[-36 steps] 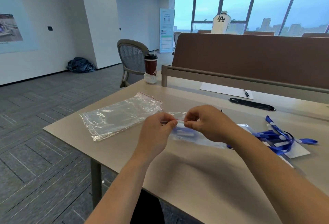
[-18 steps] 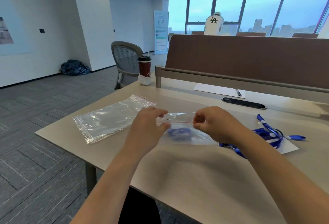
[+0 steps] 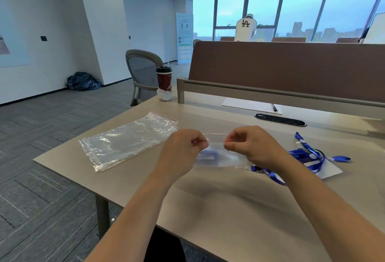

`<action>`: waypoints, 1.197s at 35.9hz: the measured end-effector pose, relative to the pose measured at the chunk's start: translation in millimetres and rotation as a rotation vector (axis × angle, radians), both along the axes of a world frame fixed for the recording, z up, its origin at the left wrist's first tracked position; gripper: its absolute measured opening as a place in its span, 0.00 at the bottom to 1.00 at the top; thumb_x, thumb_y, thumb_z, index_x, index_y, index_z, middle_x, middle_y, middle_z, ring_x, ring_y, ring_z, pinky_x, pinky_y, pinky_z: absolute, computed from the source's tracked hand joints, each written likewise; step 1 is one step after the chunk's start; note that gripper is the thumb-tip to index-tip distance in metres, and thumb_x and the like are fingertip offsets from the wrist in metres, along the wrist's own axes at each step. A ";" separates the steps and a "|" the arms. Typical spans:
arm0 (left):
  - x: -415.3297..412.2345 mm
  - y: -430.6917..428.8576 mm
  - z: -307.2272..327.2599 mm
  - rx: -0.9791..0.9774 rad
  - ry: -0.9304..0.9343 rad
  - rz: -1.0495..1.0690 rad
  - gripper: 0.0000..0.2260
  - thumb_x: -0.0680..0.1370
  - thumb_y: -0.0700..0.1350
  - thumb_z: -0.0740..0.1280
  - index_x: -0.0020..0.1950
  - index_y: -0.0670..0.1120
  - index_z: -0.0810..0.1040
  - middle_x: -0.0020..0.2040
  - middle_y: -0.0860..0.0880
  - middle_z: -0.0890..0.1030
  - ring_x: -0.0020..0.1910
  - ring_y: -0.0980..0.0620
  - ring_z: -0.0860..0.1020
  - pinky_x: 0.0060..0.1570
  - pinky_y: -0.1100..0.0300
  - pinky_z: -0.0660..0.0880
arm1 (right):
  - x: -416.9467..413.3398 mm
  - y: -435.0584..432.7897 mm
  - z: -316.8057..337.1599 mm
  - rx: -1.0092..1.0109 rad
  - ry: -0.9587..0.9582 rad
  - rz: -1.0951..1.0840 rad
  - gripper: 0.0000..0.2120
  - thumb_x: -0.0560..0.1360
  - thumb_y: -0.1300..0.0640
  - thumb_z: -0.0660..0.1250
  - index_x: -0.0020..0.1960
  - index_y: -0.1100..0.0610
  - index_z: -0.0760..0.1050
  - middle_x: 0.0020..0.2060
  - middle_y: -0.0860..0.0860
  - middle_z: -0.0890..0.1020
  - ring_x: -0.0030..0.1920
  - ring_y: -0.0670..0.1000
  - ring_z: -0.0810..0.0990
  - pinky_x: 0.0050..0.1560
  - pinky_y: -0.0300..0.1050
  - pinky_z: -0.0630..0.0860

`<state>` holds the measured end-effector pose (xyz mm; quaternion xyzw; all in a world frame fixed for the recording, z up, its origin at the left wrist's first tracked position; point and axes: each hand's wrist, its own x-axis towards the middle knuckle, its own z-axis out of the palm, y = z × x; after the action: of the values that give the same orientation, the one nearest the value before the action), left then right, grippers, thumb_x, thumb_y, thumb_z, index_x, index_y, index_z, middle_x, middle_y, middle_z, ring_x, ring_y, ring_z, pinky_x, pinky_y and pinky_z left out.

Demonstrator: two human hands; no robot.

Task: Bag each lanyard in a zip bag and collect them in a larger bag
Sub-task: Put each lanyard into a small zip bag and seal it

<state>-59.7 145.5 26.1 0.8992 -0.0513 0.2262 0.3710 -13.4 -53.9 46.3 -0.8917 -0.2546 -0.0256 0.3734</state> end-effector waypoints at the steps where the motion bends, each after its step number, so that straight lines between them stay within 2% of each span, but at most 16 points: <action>1: 0.1 -0.6 0.0 -0.015 0.003 -0.006 0.04 0.76 0.41 0.70 0.42 0.46 0.84 0.38 0.55 0.81 0.42 0.55 0.78 0.45 0.65 0.72 | 0.5 -5.1 -2.0 0.040 0.028 -0.005 0.03 0.76 0.54 0.71 0.46 0.52 0.82 0.40 0.46 0.84 0.42 0.44 0.81 0.42 0.34 0.73; 4: -0.4 -3.4 -0.7 -0.032 0.005 -0.020 0.04 0.76 0.41 0.70 0.42 0.46 0.83 0.37 0.56 0.80 0.42 0.55 0.78 0.45 0.64 0.73 | -0.7 -13.5 -6.2 0.142 0.092 -0.005 0.02 0.76 0.55 0.71 0.45 0.51 0.83 0.38 0.45 0.85 0.39 0.40 0.81 0.41 0.31 0.73; 6: 0.0 -3.1 -1.8 -0.025 0.007 -0.018 0.04 0.76 0.41 0.70 0.42 0.46 0.83 0.38 0.57 0.80 0.43 0.56 0.78 0.46 0.64 0.73 | -1.7 -16.3 -8.5 0.163 0.114 -0.009 0.03 0.76 0.55 0.71 0.45 0.51 0.83 0.38 0.45 0.85 0.38 0.39 0.81 0.42 0.33 0.73; 7: 0.1 -2.2 -2.5 -0.031 0.009 -0.015 0.04 0.76 0.41 0.70 0.42 0.46 0.83 0.38 0.57 0.81 0.43 0.56 0.78 0.47 0.63 0.73 | -2.1 -17.9 -9.9 0.176 0.129 -0.013 0.03 0.76 0.54 0.71 0.45 0.51 0.83 0.38 0.45 0.85 0.39 0.41 0.81 0.43 0.37 0.75; 9: 0.7 0.3 -5.2 -0.053 0.010 -0.014 0.05 0.76 0.40 0.70 0.41 0.47 0.83 0.39 0.56 0.82 0.45 0.55 0.79 0.50 0.58 0.76 | -2.5 -22.4 -12.6 0.216 0.157 -0.027 0.04 0.76 0.54 0.71 0.45 0.53 0.84 0.39 0.48 0.86 0.42 0.53 0.83 0.46 0.50 0.78; 10: 0.9 1.1 -6.6 -0.060 0.011 -0.013 0.05 0.75 0.40 0.71 0.41 0.48 0.83 0.40 0.55 0.82 0.45 0.54 0.79 0.51 0.56 0.76 | -2.6 -24.7 -13.4 0.238 0.164 -0.038 0.05 0.76 0.54 0.71 0.45 0.54 0.84 0.39 0.49 0.86 0.44 0.57 0.82 0.48 0.54 0.79; 12: 0.2 0.3 -7.7 -0.062 0.018 -0.016 0.06 0.75 0.40 0.71 0.40 0.49 0.83 0.41 0.55 0.83 0.45 0.55 0.79 0.51 0.55 0.76 | -1.4 -28.4 -15.4 0.275 0.172 -0.060 0.04 0.75 0.55 0.71 0.45 0.55 0.84 0.38 0.49 0.86 0.42 0.56 0.82 0.49 0.51 0.78; 18: 1.0 0.5 -4.0 -0.096 0.051 0.025 0.04 0.76 0.41 0.70 0.42 0.48 0.84 0.41 0.53 0.83 0.44 0.54 0.79 0.50 0.56 0.76 | 1.2 -20.8 -18.5 0.420 0.182 -0.142 0.07 0.74 0.54 0.72 0.44 0.58 0.83 0.37 0.50 0.86 0.38 0.46 0.81 0.43 0.40 0.76; 21: 1.5 -0.9 -4.0 -0.068 0.056 0.028 0.03 0.76 0.43 0.70 0.44 0.48 0.84 0.41 0.53 0.83 0.44 0.54 0.79 0.50 0.56 0.76 | 2.1 -19.7 -20.2 0.425 0.163 -0.148 0.06 0.75 0.54 0.72 0.44 0.57 0.83 0.38 0.50 0.86 0.39 0.47 0.81 0.46 0.41 0.77; 23: 1.4 1.4 -6.0 -0.088 0.045 0.034 0.02 0.76 0.45 0.72 0.47 0.50 0.84 0.41 0.54 0.83 0.44 0.56 0.80 0.49 0.60 0.75 | 2.5 -19.8 -20.8 0.413 0.146 -0.146 0.05 0.75 0.54 0.71 0.44 0.56 0.83 0.38 0.49 0.86 0.41 0.50 0.82 0.47 0.43 0.78; 25: 1.0 7.7 -8.1 -0.150 0.043 0.072 0.06 0.74 0.46 0.74 0.50 0.51 0.83 0.42 0.54 0.83 0.44 0.57 0.80 0.48 0.62 0.74 | 2.9 -20.2 -19.9 0.410 0.126 -0.160 0.05 0.76 0.55 0.71 0.44 0.55 0.82 0.38 0.49 0.86 0.42 0.51 0.83 0.46 0.43 0.78; 30: -3.8 28.1 -13.7 -0.220 0.032 0.202 0.05 0.74 0.45 0.75 0.46 0.49 0.80 0.42 0.54 0.82 0.42 0.58 0.79 0.41 0.65 0.72 | 3.0 -25.8 -18.5 0.439 0.107 -0.200 0.06 0.75 0.54 0.71 0.44 0.56 0.82 0.39 0.51 0.85 0.42 0.51 0.81 0.45 0.44 0.78; 36: -10.8 41.2 -21.9 -0.430 0.074 0.235 0.04 0.75 0.42 0.73 0.42 0.43 0.81 0.37 0.48 0.81 0.35 0.52 0.75 0.37 0.60 0.70 | -0.8 -23.6 -19.8 0.343 0.032 -0.244 0.10 0.77 0.51 0.68 0.45 0.57 0.82 0.38 0.50 0.83 0.40 0.49 0.78 0.43 0.43 0.74; 40: -15.6 44.0 -23.2 -0.473 0.111 0.205 0.05 0.77 0.42 0.70 0.41 0.44 0.80 0.39 0.48 0.85 0.27 0.56 0.70 0.34 0.58 0.68 | -3.5 -19.9 -18.8 0.256 -0.014 -0.248 0.11 0.79 0.52 0.65 0.45 0.58 0.80 0.37 0.48 0.84 0.34 0.53 0.79 0.40 0.49 0.79; 43: -19.2 39.6 -14.5 -0.621 0.105 0.142 0.05 0.80 0.40 0.66 0.46 0.40 0.74 0.41 0.47 0.86 0.26 0.50 0.75 0.30 0.58 0.74 | -4.7 -16.2 -14.3 0.328 0.025 -0.250 0.10 0.80 0.53 0.64 0.47 0.59 0.77 0.39 0.50 0.85 0.33 0.52 0.83 0.39 0.49 0.81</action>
<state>-78.9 185.2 11.5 0.7547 0.1024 0.2098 0.6131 -18.0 -70.0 32.0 -0.8438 -0.1299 -0.1019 0.5106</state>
